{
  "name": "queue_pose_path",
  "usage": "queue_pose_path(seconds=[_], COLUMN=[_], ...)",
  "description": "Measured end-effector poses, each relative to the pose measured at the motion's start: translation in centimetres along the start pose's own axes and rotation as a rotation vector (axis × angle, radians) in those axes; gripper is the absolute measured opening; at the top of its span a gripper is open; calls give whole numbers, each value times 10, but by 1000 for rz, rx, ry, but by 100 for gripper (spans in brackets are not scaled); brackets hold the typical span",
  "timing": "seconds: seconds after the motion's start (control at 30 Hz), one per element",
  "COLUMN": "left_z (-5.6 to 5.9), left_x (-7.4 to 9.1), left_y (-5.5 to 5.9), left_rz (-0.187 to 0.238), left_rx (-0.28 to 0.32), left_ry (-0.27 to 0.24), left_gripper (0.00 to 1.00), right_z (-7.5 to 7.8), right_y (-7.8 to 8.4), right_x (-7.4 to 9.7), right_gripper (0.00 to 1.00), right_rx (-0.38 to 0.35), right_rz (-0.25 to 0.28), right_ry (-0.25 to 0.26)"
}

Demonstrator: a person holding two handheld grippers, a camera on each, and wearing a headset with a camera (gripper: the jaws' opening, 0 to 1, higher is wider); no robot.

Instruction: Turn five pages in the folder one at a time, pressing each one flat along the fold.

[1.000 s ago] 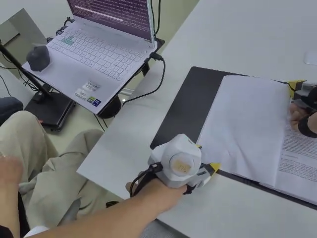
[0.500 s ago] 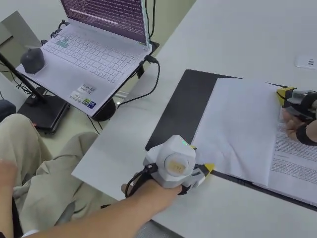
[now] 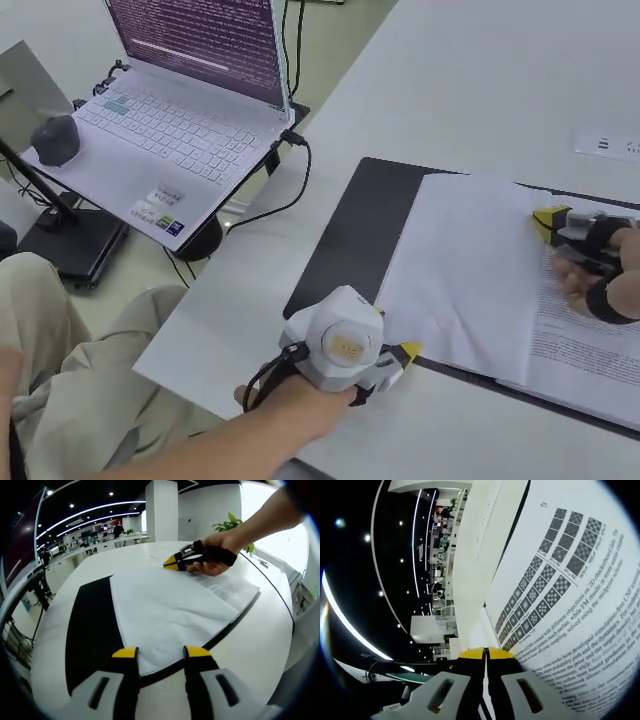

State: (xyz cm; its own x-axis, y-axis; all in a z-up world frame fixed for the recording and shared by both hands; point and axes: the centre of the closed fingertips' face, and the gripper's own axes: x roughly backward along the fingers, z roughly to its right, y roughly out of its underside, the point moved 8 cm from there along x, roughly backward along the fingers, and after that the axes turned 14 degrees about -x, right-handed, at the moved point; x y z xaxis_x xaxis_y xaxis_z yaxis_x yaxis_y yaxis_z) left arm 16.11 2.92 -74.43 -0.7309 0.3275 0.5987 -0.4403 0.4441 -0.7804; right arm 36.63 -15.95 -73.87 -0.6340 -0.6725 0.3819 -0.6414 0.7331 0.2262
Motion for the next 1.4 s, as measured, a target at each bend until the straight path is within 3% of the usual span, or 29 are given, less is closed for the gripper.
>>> queue_pose_path(seconds=[0.63, 1.0, 1.1, 1.4], left_z=[-1, 0, 0, 1], left_x=[-1, 0, 0, 1], left_y=[1, 0, 0, -1], left_rz=[-1, 1, 0, 2], left_rx=[3, 4, 5, 3], left_ry=[0, -1, -1, -1], left_gripper=[34, 34, 34, 34], right_z=[14, 23, 26, 37], right_y=[19, 30, 37, 52], right_x=[23, 39, 44, 62], right_gripper=[0, 0, 0, 0], right_rx=[-1, -5, 4, 15], right_rz=[-85, -107, -144, -164], right_ry=[14, 25, 34, 47])
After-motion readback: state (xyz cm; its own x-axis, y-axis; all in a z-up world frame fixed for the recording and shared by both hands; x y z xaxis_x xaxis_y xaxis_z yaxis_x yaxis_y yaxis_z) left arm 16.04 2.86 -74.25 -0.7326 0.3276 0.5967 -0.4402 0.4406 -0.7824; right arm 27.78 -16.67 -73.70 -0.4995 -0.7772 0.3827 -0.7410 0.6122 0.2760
